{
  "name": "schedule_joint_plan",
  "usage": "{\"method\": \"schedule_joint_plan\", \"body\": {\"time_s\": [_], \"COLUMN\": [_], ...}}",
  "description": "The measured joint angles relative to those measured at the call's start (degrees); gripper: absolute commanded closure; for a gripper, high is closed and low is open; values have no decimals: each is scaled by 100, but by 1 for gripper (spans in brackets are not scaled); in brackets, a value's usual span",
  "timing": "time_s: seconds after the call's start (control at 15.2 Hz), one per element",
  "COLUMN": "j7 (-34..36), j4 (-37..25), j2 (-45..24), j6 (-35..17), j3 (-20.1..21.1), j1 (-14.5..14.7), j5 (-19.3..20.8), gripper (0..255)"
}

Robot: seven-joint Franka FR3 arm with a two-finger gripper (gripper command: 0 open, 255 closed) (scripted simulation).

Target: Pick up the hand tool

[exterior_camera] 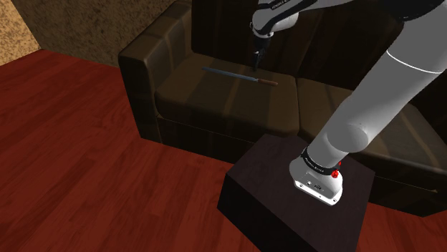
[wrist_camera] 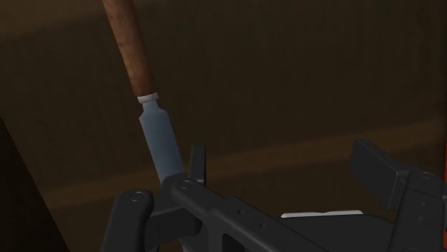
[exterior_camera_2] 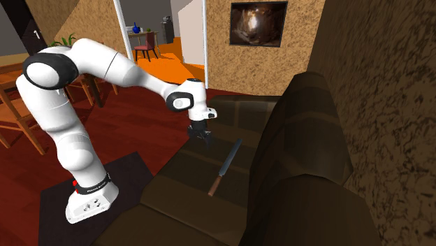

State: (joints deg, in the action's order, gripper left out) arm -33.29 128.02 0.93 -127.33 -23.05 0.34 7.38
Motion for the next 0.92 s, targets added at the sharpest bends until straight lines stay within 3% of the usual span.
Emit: {"method": "schedule_joint_plan", "body": {"time_s": [0.26,0.53,0.92], "j7": [-700,-1460,-2155], "j4": [-518,-1335,-2490], "j2": [-844,-1897,-3075], "j6": [-358,-605,-675], "j3": [-19,118,440], "j1": [-93,-367,-764], "j5": [-479,-1053,-1529], "gripper": [0,0,0]}}
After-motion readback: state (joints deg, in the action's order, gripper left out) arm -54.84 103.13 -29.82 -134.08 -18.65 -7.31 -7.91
